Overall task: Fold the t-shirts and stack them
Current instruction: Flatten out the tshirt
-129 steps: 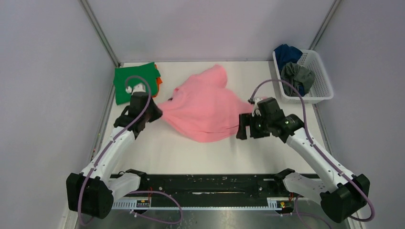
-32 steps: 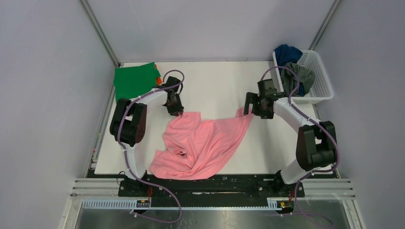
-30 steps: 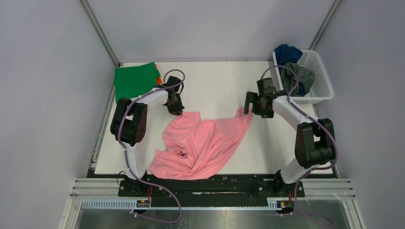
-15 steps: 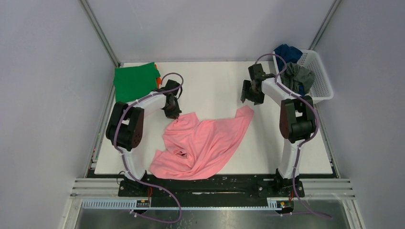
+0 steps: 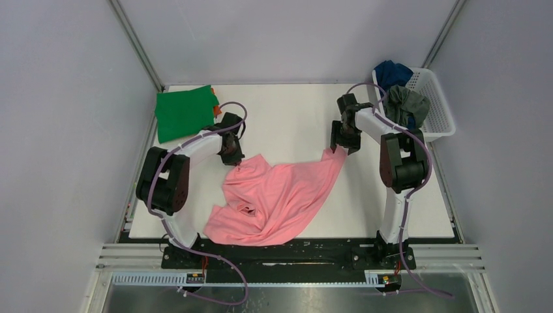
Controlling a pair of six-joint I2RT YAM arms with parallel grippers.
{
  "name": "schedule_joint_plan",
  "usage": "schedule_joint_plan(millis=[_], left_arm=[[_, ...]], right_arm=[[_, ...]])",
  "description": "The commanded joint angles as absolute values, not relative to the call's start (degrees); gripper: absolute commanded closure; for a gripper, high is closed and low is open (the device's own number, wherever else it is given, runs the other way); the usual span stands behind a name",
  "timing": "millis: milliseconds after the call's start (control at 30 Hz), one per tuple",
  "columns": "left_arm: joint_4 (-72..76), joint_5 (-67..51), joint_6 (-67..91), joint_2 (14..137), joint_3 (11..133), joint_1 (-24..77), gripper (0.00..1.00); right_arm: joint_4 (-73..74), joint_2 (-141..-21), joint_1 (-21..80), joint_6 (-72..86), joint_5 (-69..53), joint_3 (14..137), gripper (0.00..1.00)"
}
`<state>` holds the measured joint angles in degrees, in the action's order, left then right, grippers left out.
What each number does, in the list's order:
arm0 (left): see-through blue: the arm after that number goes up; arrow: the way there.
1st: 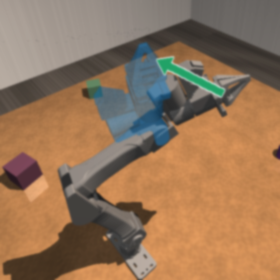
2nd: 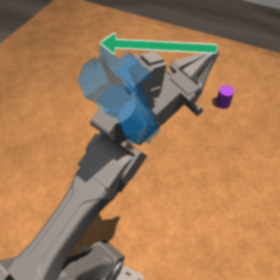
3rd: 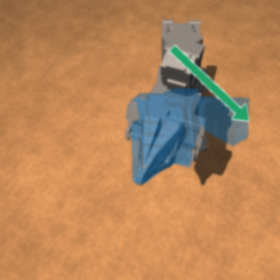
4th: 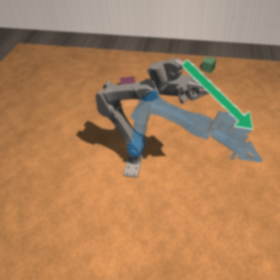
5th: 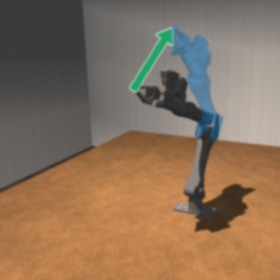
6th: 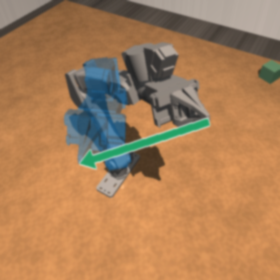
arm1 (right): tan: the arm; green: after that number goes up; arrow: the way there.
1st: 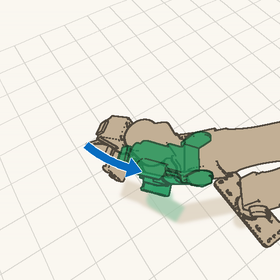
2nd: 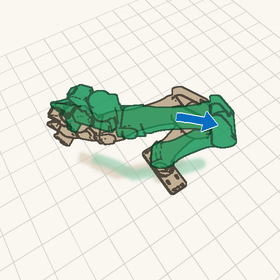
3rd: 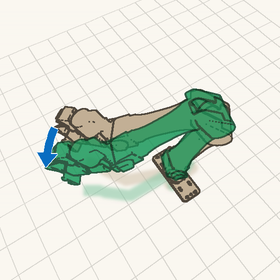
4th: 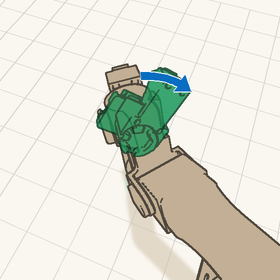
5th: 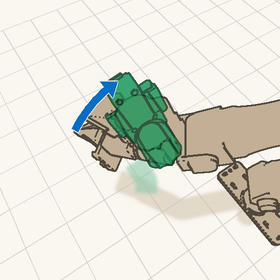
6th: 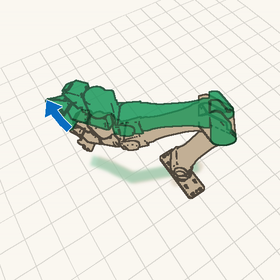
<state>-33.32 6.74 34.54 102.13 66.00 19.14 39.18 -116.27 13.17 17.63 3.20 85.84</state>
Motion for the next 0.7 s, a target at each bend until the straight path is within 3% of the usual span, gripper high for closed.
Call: schedule_joint_plan(millis=[0, 200, 300, 500, 667], left_arm=[[-31.0, 7.0, 34.3, 96.2, 65.4, 19.1, 1.00], [-31.3, 6.7, 33.5, 94.7, 65.6, 19.1, 1.00], [-31.3, 6.9, 33.5, 94.2, 65.5, 19.0, 1.00], [-31.3, 6.4, 33.1, 92.9, 65.8, 19.0, 1.00], [-31.4, 6.9, 32.8, 90.8, 65.4, 19.1, 1.00]], right_arm=[[42.7, -117.6, 13.8, 8.4, 0.2, 90.2, 0.35], [40.7, -119.6, 13.8, -17.6, -8.4, 94.2, 0.34], [45.4, -122.0, 13.9, -24.9, -5.1, 97.9, 0.34], [51.3, -124.9, 13.9, -30.8, -3.5, 102.4, 0.32], [51.4, -126.0, 15.2, -35.8, 5.9, 103.6, 0.31]])
